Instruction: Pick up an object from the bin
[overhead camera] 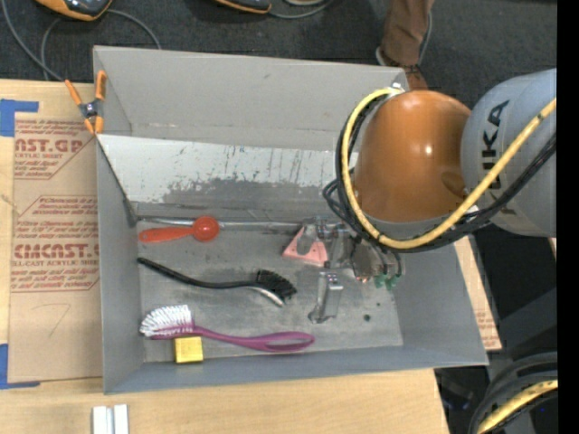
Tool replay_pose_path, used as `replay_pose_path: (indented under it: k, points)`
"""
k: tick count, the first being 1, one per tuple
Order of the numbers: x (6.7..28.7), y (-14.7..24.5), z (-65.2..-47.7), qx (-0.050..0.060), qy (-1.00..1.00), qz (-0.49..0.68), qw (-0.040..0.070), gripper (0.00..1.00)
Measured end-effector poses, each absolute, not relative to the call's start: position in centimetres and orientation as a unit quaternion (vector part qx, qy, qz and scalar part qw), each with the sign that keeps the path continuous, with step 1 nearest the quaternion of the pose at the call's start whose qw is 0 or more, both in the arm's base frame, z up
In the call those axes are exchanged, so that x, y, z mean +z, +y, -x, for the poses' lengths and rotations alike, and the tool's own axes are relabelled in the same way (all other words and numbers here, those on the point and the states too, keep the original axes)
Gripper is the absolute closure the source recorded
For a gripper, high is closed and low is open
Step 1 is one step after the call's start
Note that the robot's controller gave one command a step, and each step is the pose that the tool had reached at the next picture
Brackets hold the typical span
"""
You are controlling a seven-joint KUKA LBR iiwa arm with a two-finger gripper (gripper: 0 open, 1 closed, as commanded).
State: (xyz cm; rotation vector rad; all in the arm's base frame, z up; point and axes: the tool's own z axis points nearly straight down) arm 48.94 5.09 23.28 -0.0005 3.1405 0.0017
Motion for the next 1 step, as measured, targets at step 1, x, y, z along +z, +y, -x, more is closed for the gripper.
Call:
replay_pose_path:
  k: [1]
  points:
    - [9.2, 7.57, -54.59, 0.002, 0.998, -0.06, 0.003, 0.0]
